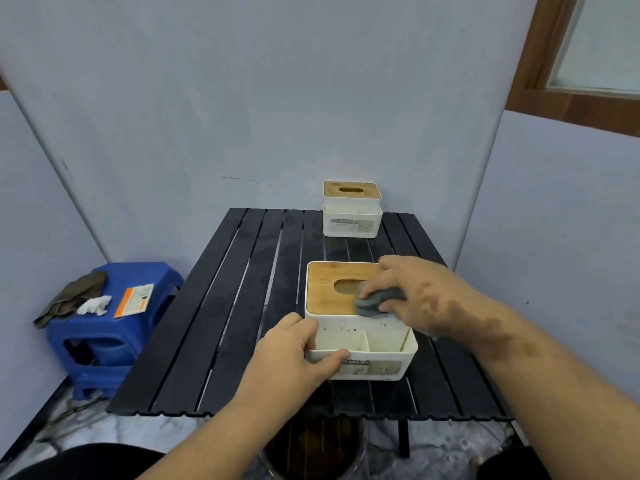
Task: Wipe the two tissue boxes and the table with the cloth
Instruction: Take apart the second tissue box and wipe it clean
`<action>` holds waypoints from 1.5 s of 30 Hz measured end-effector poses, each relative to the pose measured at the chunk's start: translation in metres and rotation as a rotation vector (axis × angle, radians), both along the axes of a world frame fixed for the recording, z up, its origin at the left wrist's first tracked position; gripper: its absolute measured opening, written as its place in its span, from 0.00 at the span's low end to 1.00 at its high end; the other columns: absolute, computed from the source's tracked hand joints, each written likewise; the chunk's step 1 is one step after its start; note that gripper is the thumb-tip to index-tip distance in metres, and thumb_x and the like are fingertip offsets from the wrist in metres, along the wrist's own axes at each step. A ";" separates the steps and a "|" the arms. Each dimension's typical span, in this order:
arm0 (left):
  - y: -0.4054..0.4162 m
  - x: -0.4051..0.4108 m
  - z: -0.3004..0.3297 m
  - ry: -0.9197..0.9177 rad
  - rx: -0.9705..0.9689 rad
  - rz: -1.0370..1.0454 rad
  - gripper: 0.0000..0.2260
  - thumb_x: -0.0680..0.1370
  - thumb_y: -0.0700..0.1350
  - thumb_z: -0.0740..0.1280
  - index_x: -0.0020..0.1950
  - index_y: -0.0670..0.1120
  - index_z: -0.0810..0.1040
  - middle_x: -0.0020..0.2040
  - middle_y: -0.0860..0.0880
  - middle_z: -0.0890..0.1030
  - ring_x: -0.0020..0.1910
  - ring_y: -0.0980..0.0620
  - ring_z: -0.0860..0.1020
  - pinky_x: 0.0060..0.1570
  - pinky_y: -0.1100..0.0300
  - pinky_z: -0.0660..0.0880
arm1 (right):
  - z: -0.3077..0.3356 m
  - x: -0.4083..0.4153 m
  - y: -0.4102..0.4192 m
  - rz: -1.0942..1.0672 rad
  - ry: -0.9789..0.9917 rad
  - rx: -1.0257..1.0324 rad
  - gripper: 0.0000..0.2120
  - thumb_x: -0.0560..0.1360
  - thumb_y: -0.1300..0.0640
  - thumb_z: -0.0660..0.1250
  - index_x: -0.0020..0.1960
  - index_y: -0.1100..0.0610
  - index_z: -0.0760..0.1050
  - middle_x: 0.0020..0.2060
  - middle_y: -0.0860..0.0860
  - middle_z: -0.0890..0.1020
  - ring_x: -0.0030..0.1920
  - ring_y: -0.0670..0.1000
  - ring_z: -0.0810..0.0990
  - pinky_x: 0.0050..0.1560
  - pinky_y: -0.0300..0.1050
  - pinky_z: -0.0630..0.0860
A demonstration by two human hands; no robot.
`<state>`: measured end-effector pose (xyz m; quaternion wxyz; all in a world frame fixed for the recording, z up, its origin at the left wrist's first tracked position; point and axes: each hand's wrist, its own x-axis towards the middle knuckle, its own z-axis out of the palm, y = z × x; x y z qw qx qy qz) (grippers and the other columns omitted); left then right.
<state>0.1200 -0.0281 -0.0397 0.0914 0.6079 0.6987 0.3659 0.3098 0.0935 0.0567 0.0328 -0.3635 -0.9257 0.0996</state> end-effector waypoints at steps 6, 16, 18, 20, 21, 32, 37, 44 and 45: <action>0.001 0.000 0.001 -0.007 -0.005 -0.010 0.23 0.69 0.63 0.75 0.33 0.51 0.64 0.39 0.54 0.73 0.39 0.57 0.75 0.34 0.61 0.75 | 0.003 0.039 0.013 -0.083 0.110 -0.156 0.16 0.73 0.58 0.76 0.50 0.36 0.83 0.48 0.40 0.75 0.51 0.44 0.77 0.59 0.47 0.76; 0.002 -0.001 -0.003 -0.060 0.049 -0.046 0.22 0.67 0.60 0.78 0.33 0.50 0.68 0.34 0.53 0.72 0.33 0.53 0.71 0.32 0.64 0.67 | -0.030 -0.049 -0.034 0.059 0.095 0.249 0.07 0.77 0.55 0.66 0.55 0.52 0.77 0.48 0.48 0.72 0.52 0.53 0.73 0.47 0.51 0.75; 0.001 -0.002 -0.003 -0.059 0.050 -0.047 0.21 0.67 0.60 0.77 0.33 0.52 0.68 0.34 0.53 0.71 0.33 0.54 0.71 0.32 0.65 0.66 | -0.032 -0.055 -0.033 0.085 0.094 0.271 0.09 0.78 0.55 0.66 0.57 0.52 0.77 0.49 0.49 0.72 0.51 0.53 0.71 0.47 0.51 0.74; 0.000 0.000 -0.002 -0.057 0.047 -0.046 0.22 0.68 0.60 0.77 0.32 0.54 0.66 0.35 0.53 0.71 0.34 0.55 0.71 0.32 0.65 0.67 | -0.025 -0.046 -0.028 0.101 0.133 0.162 0.11 0.79 0.54 0.65 0.60 0.47 0.78 0.50 0.48 0.73 0.51 0.51 0.73 0.49 0.48 0.73; -0.002 0.001 -0.002 -0.051 0.045 -0.049 0.22 0.68 0.60 0.77 0.32 0.54 0.65 0.35 0.53 0.71 0.35 0.55 0.72 0.32 0.66 0.67 | -0.018 -0.036 -0.023 0.087 0.137 0.087 0.11 0.79 0.53 0.66 0.60 0.43 0.79 0.50 0.46 0.74 0.50 0.49 0.73 0.50 0.46 0.73; 0.000 0.000 -0.001 -0.056 0.033 -0.042 0.23 0.67 0.60 0.78 0.31 0.51 0.65 0.34 0.55 0.72 0.35 0.57 0.72 0.34 0.66 0.68 | 0.002 -0.028 -0.018 -0.010 0.056 0.013 0.11 0.78 0.51 0.69 0.57 0.38 0.80 0.49 0.41 0.74 0.54 0.49 0.77 0.55 0.47 0.76; 0.001 -0.003 -0.001 -0.100 0.042 -0.054 0.24 0.66 0.58 0.80 0.30 0.52 0.64 0.33 0.53 0.71 0.33 0.56 0.70 0.33 0.65 0.67 | -0.022 -0.074 -0.016 0.085 0.109 0.222 0.12 0.81 0.52 0.62 0.63 0.41 0.75 0.54 0.45 0.76 0.53 0.51 0.72 0.50 0.48 0.70; 0.004 -0.001 -0.001 -0.051 0.008 -0.040 0.26 0.67 0.59 0.78 0.31 0.52 0.62 0.35 0.53 0.70 0.33 0.57 0.69 0.33 0.66 0.66 | -0.018 -0.092 0.009 -0.162 0.055 0.204 0.12 0.81 0.49 0.62 0.64 0.42 0.73 0.58 0.47 0.76 0.62 0.55 0.70 0.60 0.58 0.65; 0.004 0.000 -0.001 -0.046 0.001 -0.032 0.26 0.67 0.59 0.78 0.31 0.51 0.62 0.35 0.53 0.69 0.33 0.57 0.69 0.33 0.66 0.65 | -0.018 -0.092 0.010 -0.187 0.055 0.196 0.12 0.81 0.49 0.62 0.64 0.41 0.73 0.59 0.47 0.77 0.62 0.56 0.70 0.61 0.59 0.65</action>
